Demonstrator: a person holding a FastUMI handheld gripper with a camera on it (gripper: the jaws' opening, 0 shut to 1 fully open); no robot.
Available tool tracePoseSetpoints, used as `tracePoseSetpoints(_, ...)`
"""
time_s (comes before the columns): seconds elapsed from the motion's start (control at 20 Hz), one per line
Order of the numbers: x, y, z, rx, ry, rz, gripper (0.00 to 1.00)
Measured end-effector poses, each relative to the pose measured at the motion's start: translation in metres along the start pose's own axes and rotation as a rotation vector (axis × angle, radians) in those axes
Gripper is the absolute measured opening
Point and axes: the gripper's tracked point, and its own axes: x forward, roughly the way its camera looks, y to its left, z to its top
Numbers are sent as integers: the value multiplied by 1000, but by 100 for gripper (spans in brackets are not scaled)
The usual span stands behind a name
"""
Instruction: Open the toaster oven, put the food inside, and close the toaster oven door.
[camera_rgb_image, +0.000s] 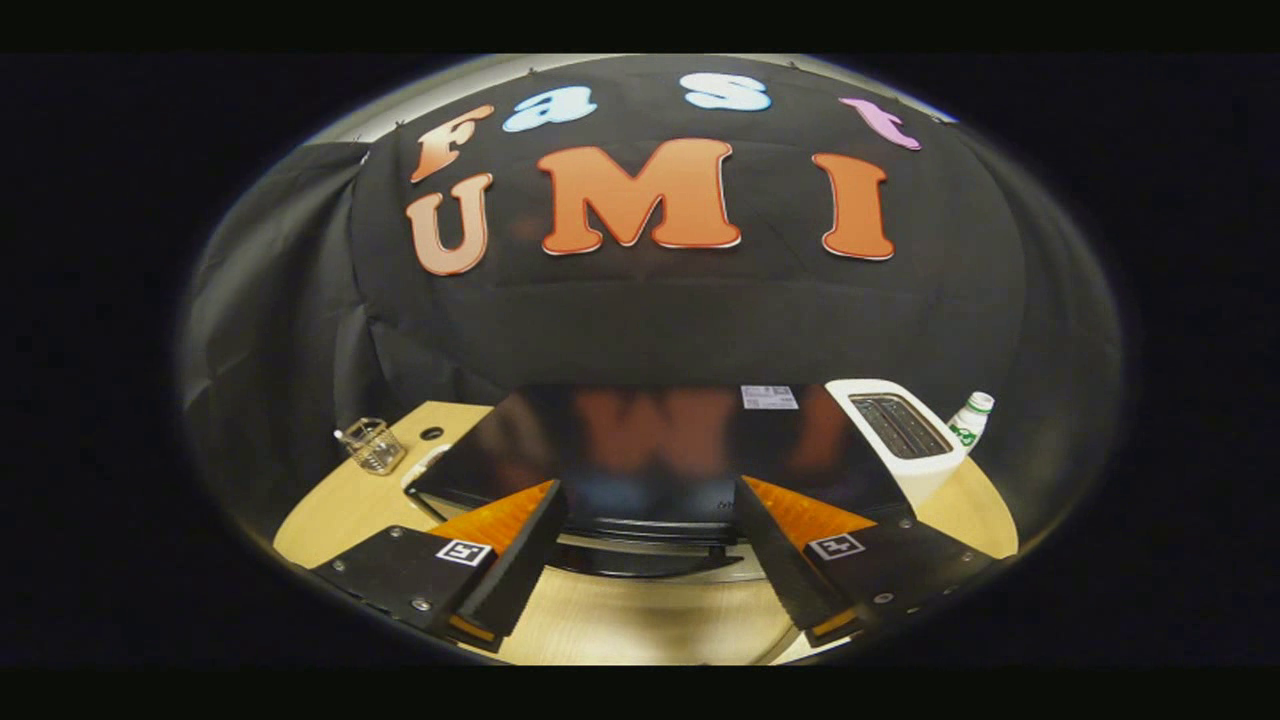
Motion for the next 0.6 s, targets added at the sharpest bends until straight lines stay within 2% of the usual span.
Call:
tracePoseSetpoints(0.1,0,2,5,-37,-48,-17,98)
tracePoseSetpoints(0.25,-8,14,-3,-15,-67,5,97)
tracePoseSetpoints(0.35,-15,17,-7,-43,-94,10,94)
tracePoseSetpoints(0.5,-24,26,-12,-34,-131,37,85)
tracePoseSetpoints(0.6,-32,28,-16,12,-134,53,76)
